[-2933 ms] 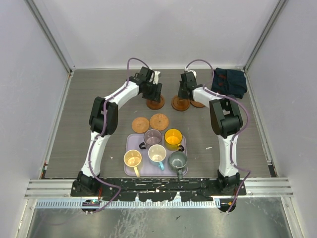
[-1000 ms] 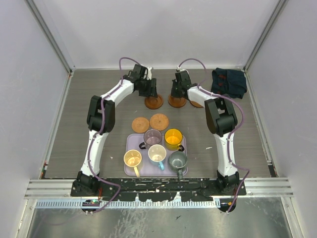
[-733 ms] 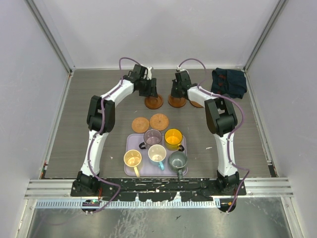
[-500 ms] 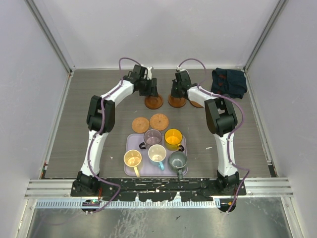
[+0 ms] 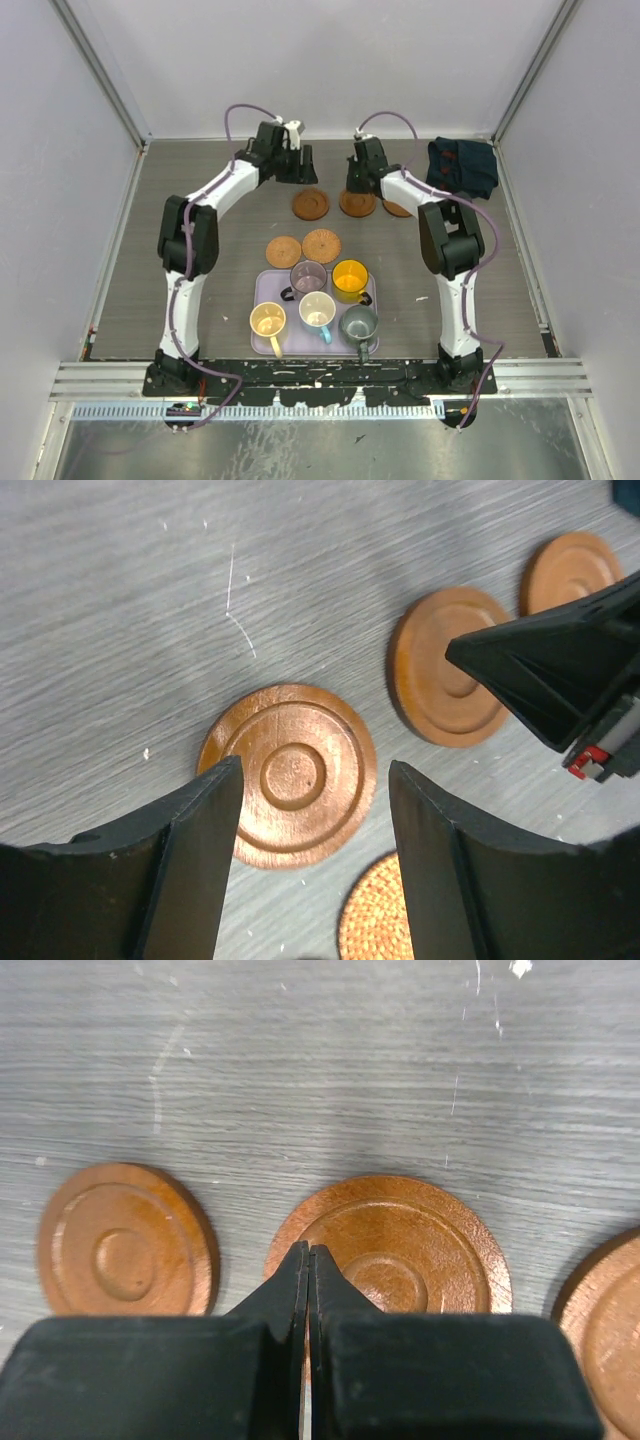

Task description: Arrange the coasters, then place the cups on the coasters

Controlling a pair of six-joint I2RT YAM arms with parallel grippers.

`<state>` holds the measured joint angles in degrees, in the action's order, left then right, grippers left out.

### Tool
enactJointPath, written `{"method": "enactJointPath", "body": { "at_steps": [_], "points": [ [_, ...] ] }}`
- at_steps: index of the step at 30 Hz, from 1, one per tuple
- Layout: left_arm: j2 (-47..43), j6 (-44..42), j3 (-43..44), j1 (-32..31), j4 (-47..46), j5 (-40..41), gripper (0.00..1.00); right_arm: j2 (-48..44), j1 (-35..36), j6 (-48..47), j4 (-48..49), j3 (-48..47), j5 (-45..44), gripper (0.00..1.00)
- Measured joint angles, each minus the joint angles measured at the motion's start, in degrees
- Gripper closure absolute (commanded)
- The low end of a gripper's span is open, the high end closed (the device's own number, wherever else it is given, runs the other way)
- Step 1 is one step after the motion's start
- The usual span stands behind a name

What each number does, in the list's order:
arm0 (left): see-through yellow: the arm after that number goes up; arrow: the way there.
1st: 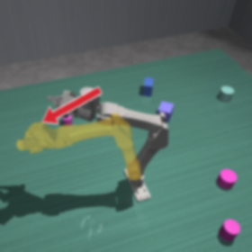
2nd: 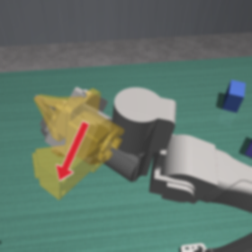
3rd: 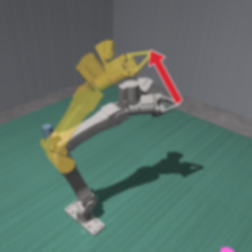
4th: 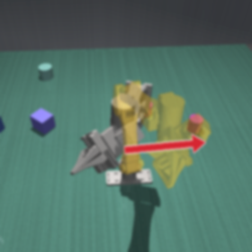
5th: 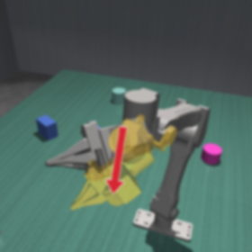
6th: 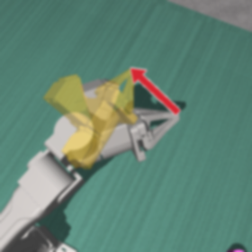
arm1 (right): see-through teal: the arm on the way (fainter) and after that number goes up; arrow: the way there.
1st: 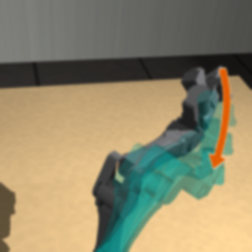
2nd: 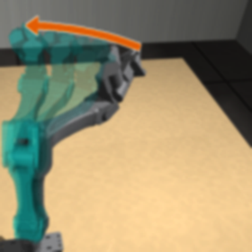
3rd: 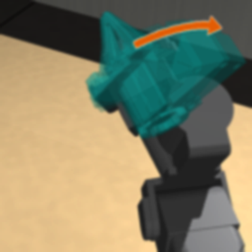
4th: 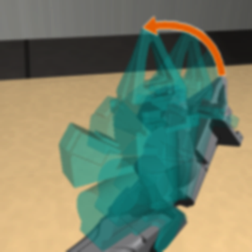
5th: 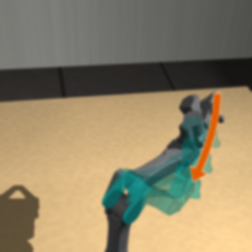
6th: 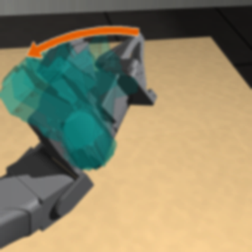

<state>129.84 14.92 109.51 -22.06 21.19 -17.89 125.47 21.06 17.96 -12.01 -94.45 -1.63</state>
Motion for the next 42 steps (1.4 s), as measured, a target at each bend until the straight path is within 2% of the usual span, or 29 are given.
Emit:
{"method": "enactJointPath", "body": {
  "at_steps": [8,17,21,24,27,33,36,42],
  "points": [
    [-16.13,-1.99,-13.40,0.24,-4.28,1.73,0.35,-13.35,0.07,-0.11,1.33,5.90,-0.50,0.99],
    [-30.71,-3.87,-39.01,-0.92,-1.64,9.07,0.38,-33.16,0.20,-0.35,2.27,21.77,-6.93,0.96],
    [-34.21,-5.09,-44.35,-3.96,0.61,13.09,0.37,-40.37,0.22,-0.13,1.88,28.28,-10.56,0.95],
    [-35.50,-5.90,-45.48,-6.95,0.66,14.69,0.34,-44.06,0.22,0.20,1.44,30.84,-12.02,0.95],
    [-35.58,-5.92,-45.51,-8.79,-0.09,14.16,0.23,-45.83,0.20,0.57,1.51,31.74,-12.83,0.95],
    [-34.23,-4.83,-44.48,-8.98,-2.23,11.93,0.17,-46.36,0.22,1.44,1.40,33.40,-12.90,0.95],
    [-31.56,-2.99,-41.94,-9.40,-2.45,11.67,0.09,-46.36,0.22,1.84,1.18,34.29,-12.74,0.97],
    [-26.84,2.40,-35.17,-12.87,-0.72,16.31,0.05,-46.36,0.22,2.19,1.22,35.06,-12.35,0.97]
  ]
}}
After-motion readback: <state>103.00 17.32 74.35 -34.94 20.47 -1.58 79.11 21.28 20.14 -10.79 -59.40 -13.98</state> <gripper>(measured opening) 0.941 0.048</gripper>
